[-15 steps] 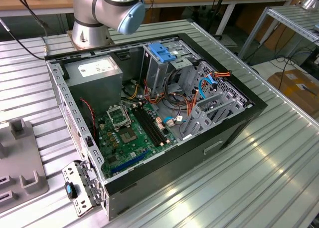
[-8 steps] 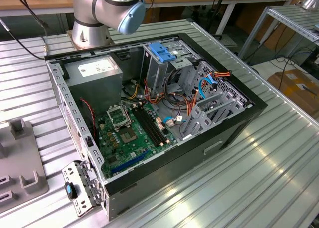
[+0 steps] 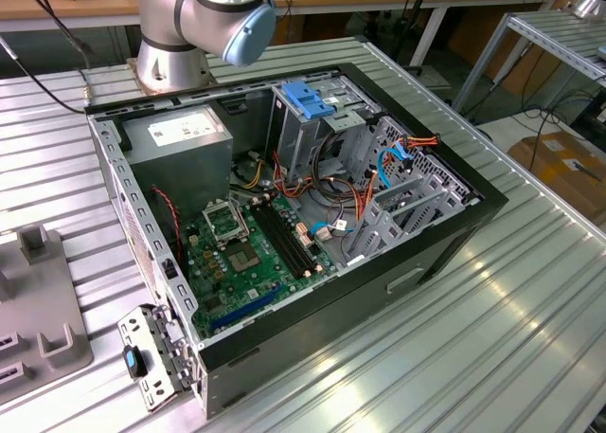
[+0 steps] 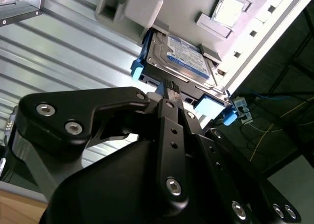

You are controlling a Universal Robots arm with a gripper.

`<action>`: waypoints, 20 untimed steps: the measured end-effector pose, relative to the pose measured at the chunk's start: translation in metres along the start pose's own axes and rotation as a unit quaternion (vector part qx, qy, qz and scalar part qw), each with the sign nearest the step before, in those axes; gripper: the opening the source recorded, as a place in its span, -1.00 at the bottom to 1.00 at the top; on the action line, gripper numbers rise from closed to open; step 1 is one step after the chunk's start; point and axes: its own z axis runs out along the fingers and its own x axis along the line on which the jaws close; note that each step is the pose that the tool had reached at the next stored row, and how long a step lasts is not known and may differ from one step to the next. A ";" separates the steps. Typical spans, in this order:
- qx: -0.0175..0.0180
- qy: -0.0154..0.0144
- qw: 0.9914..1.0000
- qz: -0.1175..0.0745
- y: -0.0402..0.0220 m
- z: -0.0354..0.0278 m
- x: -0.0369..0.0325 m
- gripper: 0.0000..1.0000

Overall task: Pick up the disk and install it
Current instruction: 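Reach for the disk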

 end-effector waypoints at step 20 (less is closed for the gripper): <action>0.004 0.002 1.000 0.000 0.0047 0.0163 0.0245 -0.79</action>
